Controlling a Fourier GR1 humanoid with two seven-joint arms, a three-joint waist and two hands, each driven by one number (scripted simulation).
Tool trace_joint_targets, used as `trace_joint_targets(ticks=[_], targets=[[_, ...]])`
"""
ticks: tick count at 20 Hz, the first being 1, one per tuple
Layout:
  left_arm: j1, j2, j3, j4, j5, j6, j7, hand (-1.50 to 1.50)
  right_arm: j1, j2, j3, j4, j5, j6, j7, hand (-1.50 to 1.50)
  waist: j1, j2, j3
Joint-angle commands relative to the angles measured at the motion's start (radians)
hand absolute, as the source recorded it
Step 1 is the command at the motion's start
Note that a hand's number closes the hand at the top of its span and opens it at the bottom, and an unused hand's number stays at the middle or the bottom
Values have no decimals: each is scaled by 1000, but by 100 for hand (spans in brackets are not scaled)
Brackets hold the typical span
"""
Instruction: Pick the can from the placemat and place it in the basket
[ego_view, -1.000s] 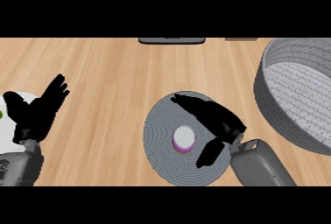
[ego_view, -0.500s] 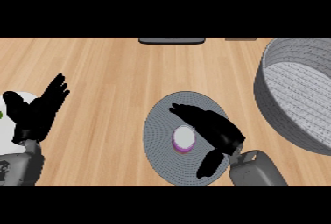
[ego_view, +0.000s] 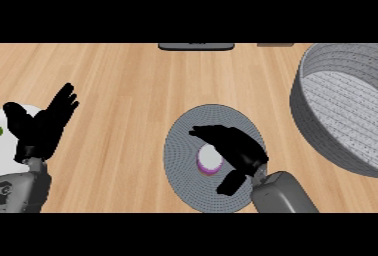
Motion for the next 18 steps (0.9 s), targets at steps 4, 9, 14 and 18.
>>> trace_joint_targets(ticks=[4,9,14,18], targets=[[-10,-30,-13,-5,-32,18,25,0,-6,18,69,119,127,-78,-82,150,1,0,0],[-64,-50,-3,64,-51,32,-12,0,16,27,80,50,140,-15,-58,150,-5,0,0],[33,-15,14,-35,-11,-28,9,0,-69,64,24,208,121,-156,82,150,14,3,0],[9,-13,13,-27,-18,-21,6,0,-96,64,-201,203,116,-312,443,150,10,13,0]])
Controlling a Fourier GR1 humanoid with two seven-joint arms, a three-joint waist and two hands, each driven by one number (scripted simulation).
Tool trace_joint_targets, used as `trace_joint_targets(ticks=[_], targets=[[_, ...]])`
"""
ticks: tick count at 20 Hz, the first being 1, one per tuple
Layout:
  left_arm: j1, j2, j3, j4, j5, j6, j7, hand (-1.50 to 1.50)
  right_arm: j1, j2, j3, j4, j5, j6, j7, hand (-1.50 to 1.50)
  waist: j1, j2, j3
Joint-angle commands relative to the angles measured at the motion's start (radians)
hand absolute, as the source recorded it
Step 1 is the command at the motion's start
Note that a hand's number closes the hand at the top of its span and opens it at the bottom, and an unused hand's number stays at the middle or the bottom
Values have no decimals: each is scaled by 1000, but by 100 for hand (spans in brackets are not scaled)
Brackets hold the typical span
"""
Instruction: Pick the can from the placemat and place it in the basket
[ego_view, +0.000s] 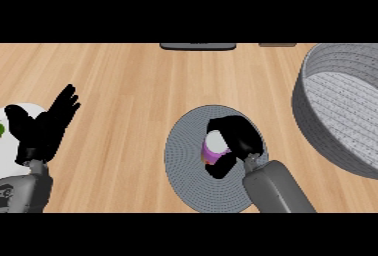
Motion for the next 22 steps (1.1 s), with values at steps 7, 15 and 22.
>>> trace_joint_targets(ticks=[7,15,22], targets=[[-29,-4,-33,-1,-3,-30,2,0,-207,8,-185,94,-78,-482,629,150,83,16,4],[-71,-16,-38,43,-13,-23,-21,0,-534,8,-53,205,106,-875,848,150,87,11,-3],[-49,2,-24,53,-8,-37,-21,0,-778,8,-58,388,282,-860,1099,150,68,3,-3]])
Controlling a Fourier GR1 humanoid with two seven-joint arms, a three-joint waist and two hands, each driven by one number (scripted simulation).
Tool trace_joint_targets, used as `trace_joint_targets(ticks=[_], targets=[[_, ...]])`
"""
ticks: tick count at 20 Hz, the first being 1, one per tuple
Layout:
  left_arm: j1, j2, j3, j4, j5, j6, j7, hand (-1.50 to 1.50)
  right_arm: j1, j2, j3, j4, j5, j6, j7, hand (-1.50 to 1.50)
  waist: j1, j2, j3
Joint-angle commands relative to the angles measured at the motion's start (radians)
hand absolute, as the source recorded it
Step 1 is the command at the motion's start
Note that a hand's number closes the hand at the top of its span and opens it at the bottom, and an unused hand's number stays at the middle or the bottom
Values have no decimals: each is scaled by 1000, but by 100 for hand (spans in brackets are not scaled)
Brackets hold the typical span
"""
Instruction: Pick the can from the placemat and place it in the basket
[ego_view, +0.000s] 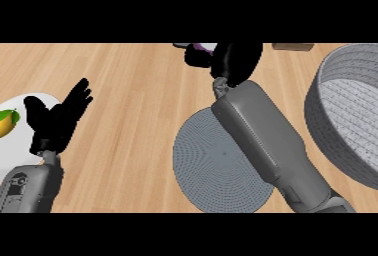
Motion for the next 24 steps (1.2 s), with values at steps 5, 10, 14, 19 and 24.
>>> trace_joint_targets(ticks=[5,10,14,19,24], targets=[[-29,0,25,0,15,18,41,0,-233,6,-65,153,159,21,305,150,-41,-9,1],[-5,33,54,43,14,-7,-34,0,-335,-15,-183,255,245,23,282,150,-51,-3,1],[4,23,47,49,18,-15,-33,0,-412,-54,-252,310,290,32,287,150,-48,-4,1],[16,20,60,39,14,5,-38,0,-416,-131,-317,371,330,85,270,150,-59,-5,1],[34,37,68,25,21,-12,-32,0,-380,-214,-358,410,389,86,259,150,-64,-6,2]])
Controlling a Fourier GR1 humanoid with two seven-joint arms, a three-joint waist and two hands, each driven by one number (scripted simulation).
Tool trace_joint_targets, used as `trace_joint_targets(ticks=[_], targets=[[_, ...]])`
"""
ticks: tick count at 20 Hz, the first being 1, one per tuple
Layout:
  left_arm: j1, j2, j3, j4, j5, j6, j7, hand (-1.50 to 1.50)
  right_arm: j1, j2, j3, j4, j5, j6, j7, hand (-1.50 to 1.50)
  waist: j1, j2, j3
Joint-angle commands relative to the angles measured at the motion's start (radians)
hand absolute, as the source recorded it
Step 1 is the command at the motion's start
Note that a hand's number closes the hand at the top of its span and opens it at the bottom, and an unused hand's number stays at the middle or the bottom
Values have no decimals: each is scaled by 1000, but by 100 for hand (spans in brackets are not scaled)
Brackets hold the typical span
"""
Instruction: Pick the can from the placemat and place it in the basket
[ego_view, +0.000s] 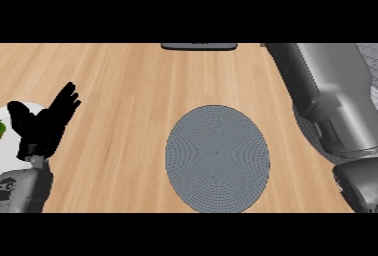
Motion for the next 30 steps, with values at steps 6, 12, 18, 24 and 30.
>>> trace_joint_targets(ticks=[6,12,18,24,30], targets=[[-11,-13,-11,-16,-27,36,29,0,106,-91,-92,-39,22,28,85,150,-27,-7,2],[46,1,23,-19,4,4,1,0,300,-111,-114,-207,-18,27,-22,150,-34,-10,1],[36,-20,0,-4,-18,7,-17,0,461,-110,-153,-335,-43,-45,-63,150,-25,-4,1],[75,9,15,-81,0,-12,18,0,526,-117,-242,-411,42,-102,46,-150,-15,-6,1],[-55,6,22,-26,3,6,77,0,558,-114,-268,-421,-33,-93,-88,-150,-16,-2,1]])
